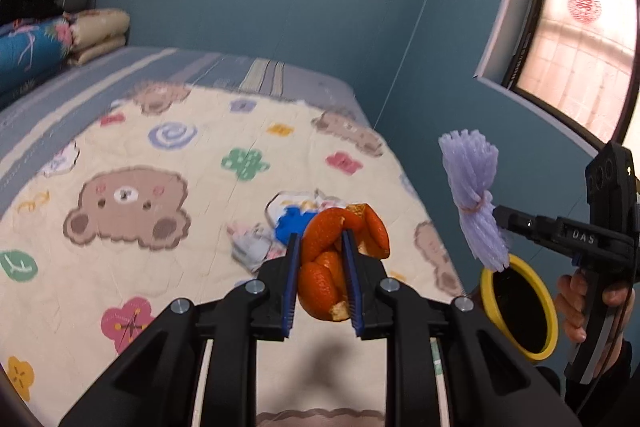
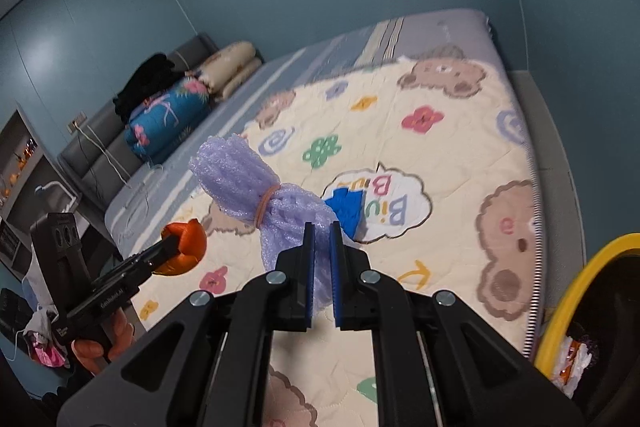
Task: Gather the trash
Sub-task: 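Carry the orange peel and lavender foam net over the yellow-rimmed bin with both tools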
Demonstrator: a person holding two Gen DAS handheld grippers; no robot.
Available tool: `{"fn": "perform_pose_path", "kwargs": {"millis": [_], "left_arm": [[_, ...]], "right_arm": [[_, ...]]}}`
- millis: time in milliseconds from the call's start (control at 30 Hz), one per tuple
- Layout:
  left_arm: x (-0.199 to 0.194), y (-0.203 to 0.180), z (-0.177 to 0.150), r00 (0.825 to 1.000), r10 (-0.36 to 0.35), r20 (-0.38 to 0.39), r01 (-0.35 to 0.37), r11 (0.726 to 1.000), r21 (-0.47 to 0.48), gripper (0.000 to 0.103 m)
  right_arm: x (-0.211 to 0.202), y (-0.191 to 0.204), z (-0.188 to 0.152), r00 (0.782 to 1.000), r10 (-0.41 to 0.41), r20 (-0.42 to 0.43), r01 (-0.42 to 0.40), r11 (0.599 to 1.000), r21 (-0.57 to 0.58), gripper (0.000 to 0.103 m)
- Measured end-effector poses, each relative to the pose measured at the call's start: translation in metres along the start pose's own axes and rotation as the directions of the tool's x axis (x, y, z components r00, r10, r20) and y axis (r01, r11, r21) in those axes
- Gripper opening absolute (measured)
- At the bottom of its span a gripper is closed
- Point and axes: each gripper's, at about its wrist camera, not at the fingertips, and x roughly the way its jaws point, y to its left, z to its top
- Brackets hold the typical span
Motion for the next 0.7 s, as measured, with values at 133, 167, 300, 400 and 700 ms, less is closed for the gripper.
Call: {"fn": "perform_pose_path", "kwargs": {"millis": [133, 167, 300, 400, 700], "left_arm": [[-0.012, -0.026, 0.012, 0.999, -0.023, 0.027, 0.022, 0.999, 0.031, 0.019], [-0.013, -0.033, 0.014, 0.999, -0.031, 0.032, 0.03, 0.999, 0.038, 0.019], [-0.016, -0.063, 0.021, 0.998, -0.058, 0.039, 0.055, 0.996, 0.07, 0.02], [-0.014, -0.084, 0.022, 0.996, -0.085, 0.031, 0.082, 0.993, 0.089, 0.02], [0.009, -0.154, 0.021, 0.987, -0.157, -0.02, 0.158, 0.972, 0.175, 0.02]], "right_arm": [[-0.033, -0.007, 0.002, 0.999, -0.018, 0.046, 0.017, 1.0, 0.014, 0.007], [-0.043, -0.01, 0.001, 0.998, -0.025, 0.058, 0.024, 1.0, 0.018, 0.007], [-0.074, -0.021, 0.001, 0.993, -0.056, 0.108, 0.053, 0.998, 0.035, 0.007], [-0.095, -0.033, 0.0, 0.988, -0.087, 0.131, 0.08, 0.995, 0.057, 0.007], [-0.15, -0.082, -0.01, 0.965, -0.196, 0.175, 0.17, 0.973, 0.156, 0.007]]}}
